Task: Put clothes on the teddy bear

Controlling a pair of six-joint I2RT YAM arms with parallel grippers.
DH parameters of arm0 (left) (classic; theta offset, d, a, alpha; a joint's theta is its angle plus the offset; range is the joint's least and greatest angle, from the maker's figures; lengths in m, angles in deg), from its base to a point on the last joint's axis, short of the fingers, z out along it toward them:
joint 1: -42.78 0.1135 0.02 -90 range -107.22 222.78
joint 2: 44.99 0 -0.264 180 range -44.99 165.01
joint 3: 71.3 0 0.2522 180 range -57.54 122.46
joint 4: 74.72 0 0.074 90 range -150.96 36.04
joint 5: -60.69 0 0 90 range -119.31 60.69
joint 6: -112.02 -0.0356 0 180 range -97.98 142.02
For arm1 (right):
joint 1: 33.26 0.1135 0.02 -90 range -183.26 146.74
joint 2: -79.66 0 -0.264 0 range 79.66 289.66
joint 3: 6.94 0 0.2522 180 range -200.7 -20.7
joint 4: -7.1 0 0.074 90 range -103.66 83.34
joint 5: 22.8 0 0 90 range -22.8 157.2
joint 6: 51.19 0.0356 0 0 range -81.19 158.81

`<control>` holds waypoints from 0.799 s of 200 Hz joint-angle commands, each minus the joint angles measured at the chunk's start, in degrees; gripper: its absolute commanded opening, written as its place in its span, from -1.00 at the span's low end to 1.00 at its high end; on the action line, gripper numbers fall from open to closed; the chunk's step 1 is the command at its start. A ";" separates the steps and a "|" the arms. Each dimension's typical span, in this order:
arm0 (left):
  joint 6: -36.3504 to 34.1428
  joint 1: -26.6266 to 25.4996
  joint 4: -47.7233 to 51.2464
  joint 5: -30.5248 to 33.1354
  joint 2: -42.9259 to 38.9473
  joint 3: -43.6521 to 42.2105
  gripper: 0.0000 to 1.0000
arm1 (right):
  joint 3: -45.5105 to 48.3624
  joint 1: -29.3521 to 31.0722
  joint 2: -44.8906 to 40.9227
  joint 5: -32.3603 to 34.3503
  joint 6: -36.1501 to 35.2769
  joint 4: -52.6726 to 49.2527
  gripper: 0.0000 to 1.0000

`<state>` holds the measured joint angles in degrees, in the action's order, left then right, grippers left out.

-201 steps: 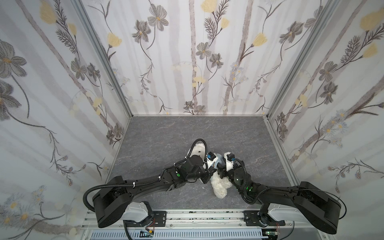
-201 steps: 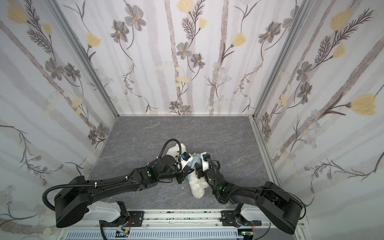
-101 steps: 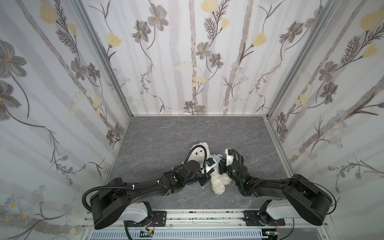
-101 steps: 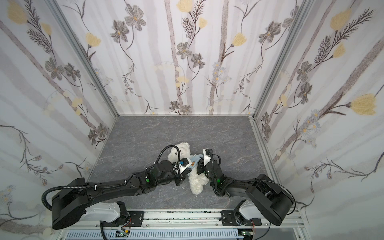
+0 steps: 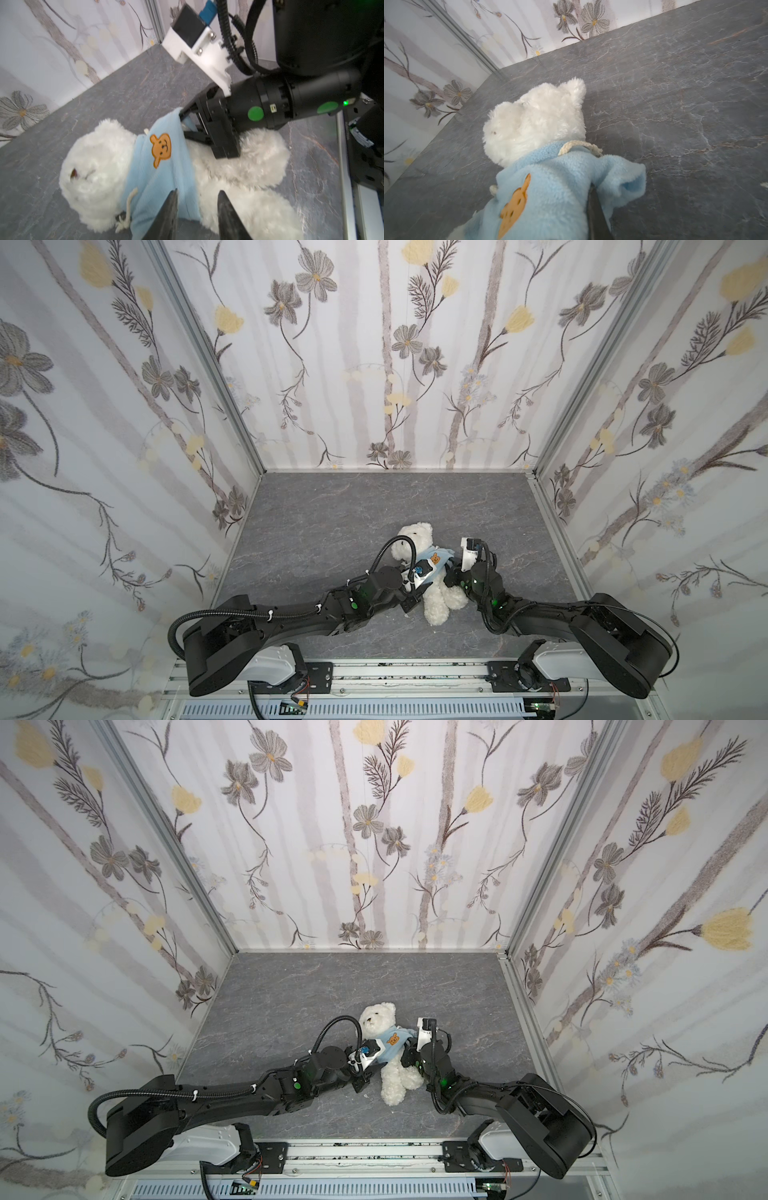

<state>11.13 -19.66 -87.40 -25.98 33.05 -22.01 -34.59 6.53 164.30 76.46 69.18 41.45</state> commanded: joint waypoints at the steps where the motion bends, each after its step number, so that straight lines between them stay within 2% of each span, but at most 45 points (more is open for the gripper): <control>1: -4.75 -0.41 -2.74 3.45 3.80 3.29 -0.22 | 0.20 0.20 -1.90 -2.75 0.07 3.73 -0.90; 16: -6.86 -0.45 -2.75 4.58 7.14 5.40 -0.05 | 0.53 0.17 -3.68 -2.92 0.47 3.27 -0.90; 38: -9.32 -0.50 -2.74 7.52 11.47 7.96 0.07 | 0.30 0.33 -5.52 -2.75 -0.08 1.62 -0.92; 71: -10.33 -0.45 -2.90 11.26 15.35 11.22 0.08 | 0.37 1.27 -5.74 -3.02 -1.60 1.41 -0.93; 94: -11.09 -0.43 -3.18 13.67 17.31 12.93 0.01 | 1.21 1.84 -5.41 -3.82 -2.64 3.02 -0.94; 126: -12.71 -0.06 -3.21 14.24 19.63 13.94 -0.18 | 2.24 1.98 -5.19 -6.22 -5.01 5.24 -0.94; 134: -12.92 0.18 -3.22 14.41 20.30 14.20 -0.29 | 2.29 2.00 -5.27 -7.17 -5.88 5.15 -0.94; 142: -12.76 0.50 -3.26 14.03 20.74 14.45 -0.45 | 2.27 1.92 -5.19 -8.15 -7.20 5.19 -0.93; 147: -12.46 0.77 -3.27 13.54 20.95 14.56 -0.62 | 2.41 1.92 -5.27 -8.41 -7.76 5.14 -0.91; 154: -11.66 1.35 -3.27 12.52 21.28 14.66 -0.99 | 2.78 1.92 -5.46 -8.55 -8.65 5.06 -0.87; 160: -10.59 1.86 -3.32 11.82 21.33 14.57 -1.00 | 3.34 1.90 -5.98 -8.15 -9.48 5.13 -0.84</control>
<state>-0.48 -19.24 -87.86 -13.52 53.62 -8.17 -32.14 8.13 159.08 73.79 63.49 41.41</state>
